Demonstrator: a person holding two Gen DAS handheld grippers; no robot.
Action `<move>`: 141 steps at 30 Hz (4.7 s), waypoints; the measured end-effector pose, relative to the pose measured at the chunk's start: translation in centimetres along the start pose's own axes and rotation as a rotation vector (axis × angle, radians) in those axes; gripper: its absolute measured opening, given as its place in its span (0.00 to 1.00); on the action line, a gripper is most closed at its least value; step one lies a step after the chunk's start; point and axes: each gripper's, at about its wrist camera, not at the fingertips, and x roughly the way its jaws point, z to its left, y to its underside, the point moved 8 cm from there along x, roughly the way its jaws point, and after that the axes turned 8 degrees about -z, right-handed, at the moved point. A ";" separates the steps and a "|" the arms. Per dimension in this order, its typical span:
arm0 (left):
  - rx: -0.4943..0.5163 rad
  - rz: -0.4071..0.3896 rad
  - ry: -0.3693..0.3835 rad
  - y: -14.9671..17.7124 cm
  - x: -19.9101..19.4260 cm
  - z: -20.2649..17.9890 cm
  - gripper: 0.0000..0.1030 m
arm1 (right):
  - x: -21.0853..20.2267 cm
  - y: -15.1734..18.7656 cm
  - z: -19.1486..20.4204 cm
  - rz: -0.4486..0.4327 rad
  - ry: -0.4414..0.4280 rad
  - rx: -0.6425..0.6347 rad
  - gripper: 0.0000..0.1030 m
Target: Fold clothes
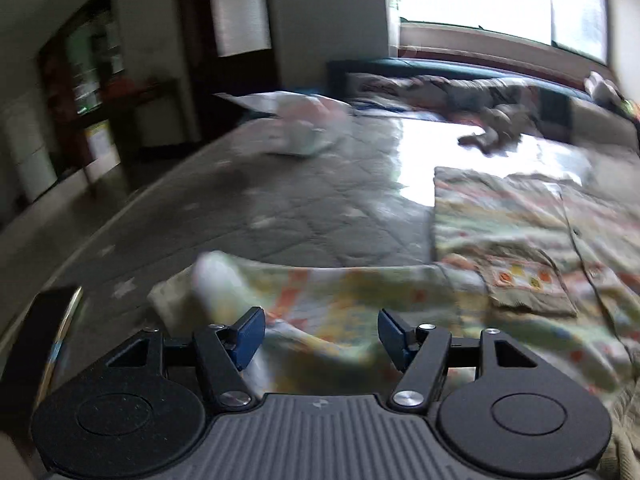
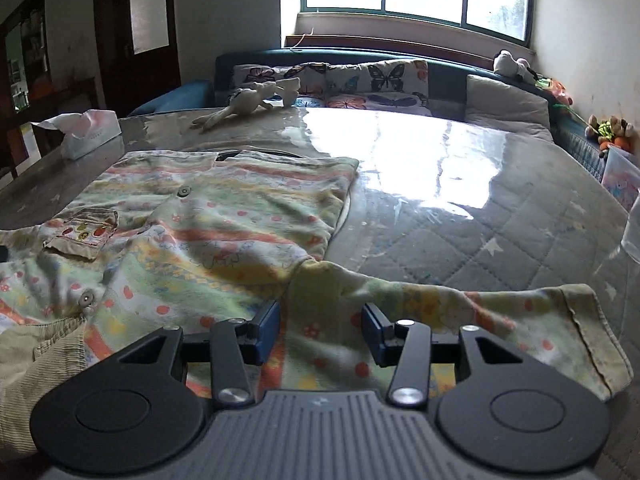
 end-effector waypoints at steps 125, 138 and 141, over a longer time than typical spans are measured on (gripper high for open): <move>0.394 0.019 0.705 0.5 -1.7 -17.3 0.35 | 1.7 -2.0 3.6 -0.005 -0.177 -0.102 0.21; 0.392 0.000 0.718 0.0 -2.8 -17.4 0.36 | -3.1 0.9 -6.1 -0.057 0.069 0.125 0.28; 0.390 -0.014 0.735 -0.3 -3.8 -17.6 0.39 | -3.9 1.9 -9.8 -0.054 0.183 0.168 0.28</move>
